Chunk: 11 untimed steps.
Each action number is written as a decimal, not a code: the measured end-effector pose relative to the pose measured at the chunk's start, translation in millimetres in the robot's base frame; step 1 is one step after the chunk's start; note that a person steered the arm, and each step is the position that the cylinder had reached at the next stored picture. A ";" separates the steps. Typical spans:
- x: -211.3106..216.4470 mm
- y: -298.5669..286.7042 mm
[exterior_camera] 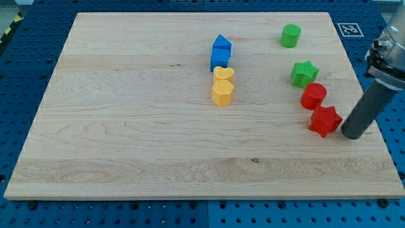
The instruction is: Move the green circle towards the green star
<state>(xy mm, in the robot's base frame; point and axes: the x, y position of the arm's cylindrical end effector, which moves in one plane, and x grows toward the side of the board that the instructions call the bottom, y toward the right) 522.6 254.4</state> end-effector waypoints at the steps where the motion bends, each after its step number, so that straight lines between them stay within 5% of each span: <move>1: -25.8 48.9; 5: -296.6 45.4; 6: -330.7 18.5; 11: -294.3 -81.6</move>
<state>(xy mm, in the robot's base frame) 228.3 172.8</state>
